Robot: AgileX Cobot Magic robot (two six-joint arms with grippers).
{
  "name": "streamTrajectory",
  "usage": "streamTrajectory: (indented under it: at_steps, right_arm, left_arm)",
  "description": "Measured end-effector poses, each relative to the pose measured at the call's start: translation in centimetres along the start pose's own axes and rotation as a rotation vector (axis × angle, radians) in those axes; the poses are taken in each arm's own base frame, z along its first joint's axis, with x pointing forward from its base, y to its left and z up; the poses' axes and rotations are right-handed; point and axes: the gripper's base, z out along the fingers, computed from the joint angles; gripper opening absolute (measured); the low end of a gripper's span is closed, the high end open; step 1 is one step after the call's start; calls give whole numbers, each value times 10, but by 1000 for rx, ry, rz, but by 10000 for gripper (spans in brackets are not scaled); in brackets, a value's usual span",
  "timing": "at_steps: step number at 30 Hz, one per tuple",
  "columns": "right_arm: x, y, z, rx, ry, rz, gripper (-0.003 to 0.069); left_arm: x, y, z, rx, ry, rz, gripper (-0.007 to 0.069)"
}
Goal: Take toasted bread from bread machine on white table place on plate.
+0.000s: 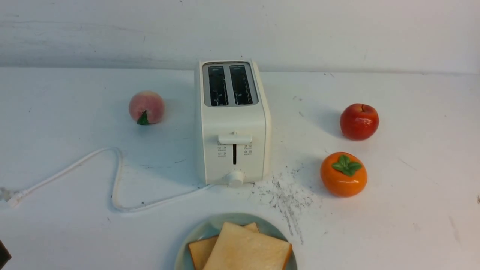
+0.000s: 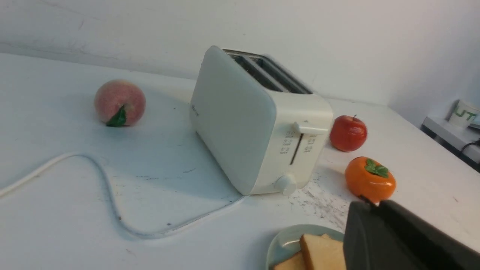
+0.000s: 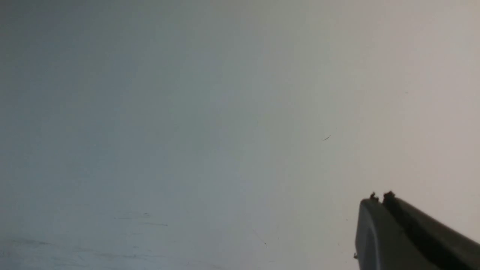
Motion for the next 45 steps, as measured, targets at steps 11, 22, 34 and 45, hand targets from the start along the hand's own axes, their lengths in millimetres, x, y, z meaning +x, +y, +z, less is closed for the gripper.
streamTrajectory:
  at_steps: [11, 22, 34, 45]
  right_arm:
    - [0, 0, 0, -1, 0, -2, 12]
    - [0, 0, 0, -1, 0, -2, 23]
    - [0, 0, 0, -1, 0, -2, 33]
    - [0, 0, 0, -1, 3, -2, 47]
  left_arm:
    - [81, 50, 18, -435, 101, -122, 21]
    - [82, 51, 20, -428, 57, -130, 34]
    - [82, 51, 20, -427, 57, -132, 34]
    - [82, 51, 20, -427, 57, -132, 38]
